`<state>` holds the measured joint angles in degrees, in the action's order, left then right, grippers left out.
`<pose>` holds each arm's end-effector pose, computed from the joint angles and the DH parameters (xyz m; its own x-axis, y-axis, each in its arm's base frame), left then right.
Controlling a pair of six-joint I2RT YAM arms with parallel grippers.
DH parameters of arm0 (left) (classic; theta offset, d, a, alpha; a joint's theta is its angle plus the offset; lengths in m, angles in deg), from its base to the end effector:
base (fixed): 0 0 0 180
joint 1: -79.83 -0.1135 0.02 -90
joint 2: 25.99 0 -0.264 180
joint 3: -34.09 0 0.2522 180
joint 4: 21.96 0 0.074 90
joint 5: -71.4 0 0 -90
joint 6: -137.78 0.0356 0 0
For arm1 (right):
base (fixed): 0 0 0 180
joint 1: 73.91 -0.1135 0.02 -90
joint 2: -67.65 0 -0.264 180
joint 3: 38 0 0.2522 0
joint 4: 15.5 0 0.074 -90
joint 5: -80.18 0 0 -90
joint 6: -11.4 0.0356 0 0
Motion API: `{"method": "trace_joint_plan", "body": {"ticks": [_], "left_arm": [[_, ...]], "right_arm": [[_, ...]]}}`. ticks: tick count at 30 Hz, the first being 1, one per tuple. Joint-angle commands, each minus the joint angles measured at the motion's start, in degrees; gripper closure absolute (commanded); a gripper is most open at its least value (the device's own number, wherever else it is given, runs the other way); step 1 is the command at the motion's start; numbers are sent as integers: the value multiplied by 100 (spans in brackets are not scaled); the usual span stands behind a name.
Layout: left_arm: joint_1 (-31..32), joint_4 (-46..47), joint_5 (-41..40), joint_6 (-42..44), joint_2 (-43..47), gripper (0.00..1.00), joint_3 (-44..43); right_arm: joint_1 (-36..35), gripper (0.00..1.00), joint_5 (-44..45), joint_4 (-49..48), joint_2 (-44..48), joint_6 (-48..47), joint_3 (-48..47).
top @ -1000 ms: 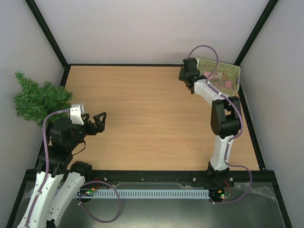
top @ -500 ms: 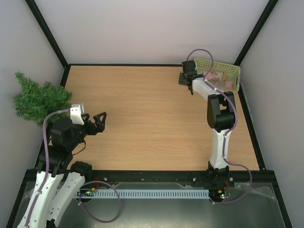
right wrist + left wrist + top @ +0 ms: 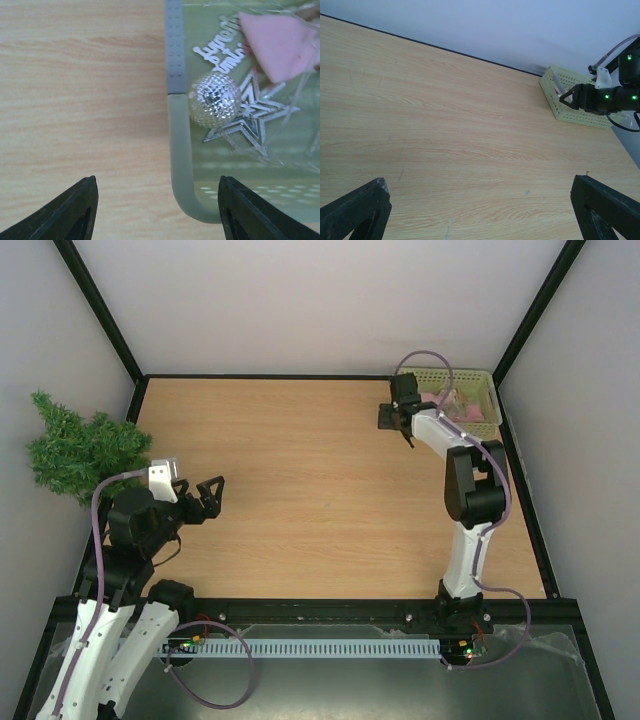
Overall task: Decorate the small christmas tree
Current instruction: Move the christmas tree to the center of the board.
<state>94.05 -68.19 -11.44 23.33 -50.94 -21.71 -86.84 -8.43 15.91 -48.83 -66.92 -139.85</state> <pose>0.0983 -0.0295 0.3252 -0.3831 -0.3266 -0.8640 0.2215 0.8756 -0.4292 0.4464 0.1016 0.2072 -0.7290 0.0403 -0.6833 -0.0610 0.9905 0.1234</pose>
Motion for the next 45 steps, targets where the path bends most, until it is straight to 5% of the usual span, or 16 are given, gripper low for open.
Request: {"method": "trace_joint_plan", "body": {"ticks": [1, 17, 21, 24, 32, 38, 45], "left_arm": [[-3, 90, -46, 1, -37, 1, 54], [0, 89, -37, 1, -75, 0, 68], [-2, 110, -5, 10, -166, 1, 72], [-6, 109, 22, 19, -247, 1, 68], [-7, 94, 5, 19, -391, 1, 9], [-6, -16, -210, -54, -603, 1, -69], [-14, -38, -237, -69, -693, 1, -61]], "right_arm": [[8, 35, 59, 709, 401, 14, 610], [8, 36, 652, 1127, 2404, 710, 3086], [5, 26, 801, 1210, 3171, 1092, 3725], [-5, 25, 1068, 1468, 3656, 1395, 3807], [2, 26, 9, 711, 4943, 2477, 3637], [5, 28, 364, -184, 4698, 4161, 3563], [2, 29, 126, -674, 3201, 4507, 2848]]}}
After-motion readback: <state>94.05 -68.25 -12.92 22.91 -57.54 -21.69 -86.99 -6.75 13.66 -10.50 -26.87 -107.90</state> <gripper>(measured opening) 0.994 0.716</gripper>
